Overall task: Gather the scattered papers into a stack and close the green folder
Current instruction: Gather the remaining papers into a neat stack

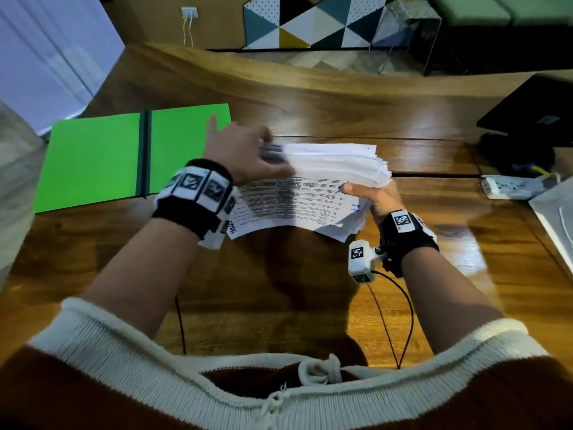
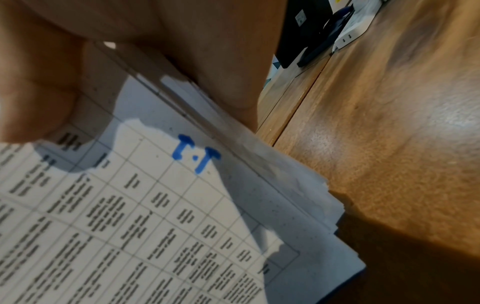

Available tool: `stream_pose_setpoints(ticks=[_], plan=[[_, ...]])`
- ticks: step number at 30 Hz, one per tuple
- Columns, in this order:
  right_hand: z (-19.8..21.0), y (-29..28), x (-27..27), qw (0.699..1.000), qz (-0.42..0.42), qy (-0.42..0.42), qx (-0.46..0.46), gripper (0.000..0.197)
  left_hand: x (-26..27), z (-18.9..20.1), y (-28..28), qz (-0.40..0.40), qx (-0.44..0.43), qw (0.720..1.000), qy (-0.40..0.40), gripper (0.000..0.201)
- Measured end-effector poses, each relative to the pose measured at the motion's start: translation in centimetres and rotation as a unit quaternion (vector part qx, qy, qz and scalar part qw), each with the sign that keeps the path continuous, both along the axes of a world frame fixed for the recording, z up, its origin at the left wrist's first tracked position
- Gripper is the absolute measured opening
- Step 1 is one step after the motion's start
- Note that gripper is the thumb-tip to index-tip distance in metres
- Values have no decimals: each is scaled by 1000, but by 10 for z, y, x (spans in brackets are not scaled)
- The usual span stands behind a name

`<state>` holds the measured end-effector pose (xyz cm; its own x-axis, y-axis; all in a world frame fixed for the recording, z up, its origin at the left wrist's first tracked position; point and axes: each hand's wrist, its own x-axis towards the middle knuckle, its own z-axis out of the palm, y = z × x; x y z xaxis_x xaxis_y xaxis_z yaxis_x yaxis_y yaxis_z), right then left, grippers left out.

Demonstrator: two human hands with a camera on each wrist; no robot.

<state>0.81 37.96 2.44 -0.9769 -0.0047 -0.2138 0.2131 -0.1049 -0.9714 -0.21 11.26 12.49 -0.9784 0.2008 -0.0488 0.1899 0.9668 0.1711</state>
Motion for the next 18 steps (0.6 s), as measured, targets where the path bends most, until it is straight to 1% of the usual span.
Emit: stream_pose_setpoints(ticks=[2, 3, 5, 7, 8, 11, 12, 14, 16, 18], plan=[[1, -1, 0, 1000, 7, 3, 2, 52, -8, 2, 31, -98, -56, 993, -43, 93], [2, -2, 1, 1000, 8, 5, -3, 51, -11, 1, 47, -127, -66, 988, -56, 96], [7, -4, 4, 1000, 6, 9, -18, 51, -16, -4, 74, -157, -81, 982, -60, 96], [7, -6, 4, 999, -3, 7, -39, 53, -19, -9, 89, -173, -115, 977, -46, 91], [6, -6, 4, 999, -8, 5, -42, 56, -19, -13, 93, -177, -124, 976, -29, 85], [-3, -7, 1, 999, -25, -15, -45, 74, -18, -23, 94, -187, -120, 975, 20, 65], [-5, -8, -1, 998, -32, -22, -48, 77, -19, -26, 93, -190, -119, 974, 29, 60], [-8, -8, -4, 998, -38, -25, -46, 79, -19, -25, 91, -193, -116, 974, 33, 55], [-12, -5, -4, 999, -32, -26, -32, 79, -20, -23, 89, -187, -109, 976, 24, 53], [-23, 3, 1, 998, -42, -47, -4, 74, -21, -22, 89, -181, -107, 978, 10, 55]])
